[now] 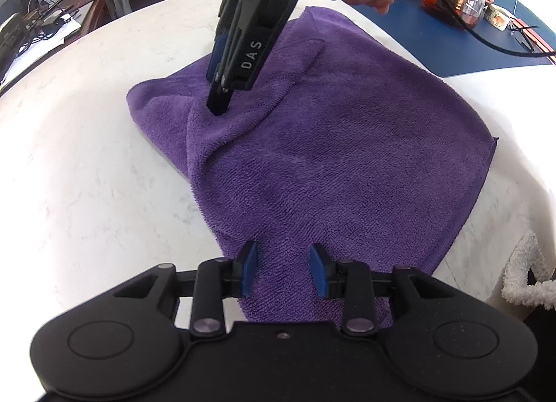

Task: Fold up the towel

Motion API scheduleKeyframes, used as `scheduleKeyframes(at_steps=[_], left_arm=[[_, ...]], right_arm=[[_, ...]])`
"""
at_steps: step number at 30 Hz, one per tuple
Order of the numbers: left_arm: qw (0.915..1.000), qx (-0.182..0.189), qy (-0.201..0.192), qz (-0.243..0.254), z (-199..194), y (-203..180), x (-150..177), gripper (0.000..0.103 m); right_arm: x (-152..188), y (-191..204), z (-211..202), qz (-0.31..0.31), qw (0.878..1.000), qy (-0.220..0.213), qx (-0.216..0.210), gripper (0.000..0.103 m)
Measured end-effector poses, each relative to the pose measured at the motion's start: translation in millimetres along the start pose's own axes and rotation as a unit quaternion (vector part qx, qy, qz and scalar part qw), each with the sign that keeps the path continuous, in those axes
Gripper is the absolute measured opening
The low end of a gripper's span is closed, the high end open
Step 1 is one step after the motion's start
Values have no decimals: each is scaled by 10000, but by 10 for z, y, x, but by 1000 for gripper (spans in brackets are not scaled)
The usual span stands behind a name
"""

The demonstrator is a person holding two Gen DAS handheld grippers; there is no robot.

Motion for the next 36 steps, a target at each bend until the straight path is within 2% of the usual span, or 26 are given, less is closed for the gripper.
scheduleKeyframes(at_steps=[1, 2, 3, 15, 17, 20, 23, 26, 29, 33, 36], left_arm=[[10000, -2, -1, 8, 0, -3, 2, 33], [10000, -4, -1, 16, -1, -4, 3, 34], [10000, -5, -2, 20, 4, -9, 3, 34], [10000, -2, -27, 16, -4, -9, 18, 34], [10000, -2, -36, 15, -7, -5, 14, 34], [10000, -2, -47, 20, -11, 1, 14, 34], [10000, -1, -58, 34, -5, -2, 12, 34], [10000, -1, -73, 54, 1, -4, 5, 34], [10000, -2, -76, 55, -1, -3, -2, 35], [10000, -9, -70, 50, 1, -6, -2, 35], [10000, -13, -76, 50, 2, -7, 1, 35]], right_arm=[[-9, 2, -3, -10, 10000, 2, -5, 25], [-22, -6, -7, 4, 10000, -6, -12, 5], [-35, -14, -11, 18, 10000, -14, -19, 1], [-228, -22, -48, 186, 9995, -183, -172, 1], [-238, -79, -77, 350, 9991, -119, -211, 11], [-170, -184, -110, 393, 9992, -64, -13, 29], [-10, -309, -143, 541, 9985, 54, 106, 35], [133, -406, -143, 755, 9970, 154, 84, 36], [202, -425, -117, 981, 9948, 225, -158, 36], [199, -410, -90, 847, 9959, 259, -165, 38], [204, -382, -89, 592, 9978, 301, -73, 24]])
Point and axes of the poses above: each gripper's, at about its wrist camera, not at the fingertips, and z roughly the way its jaws point, y to its left, x to its underside, the point moved 9 cm from there along z, roughly the way its jaws point, and after that the axes turned 2 degrees about z, right-handed, at the moved point
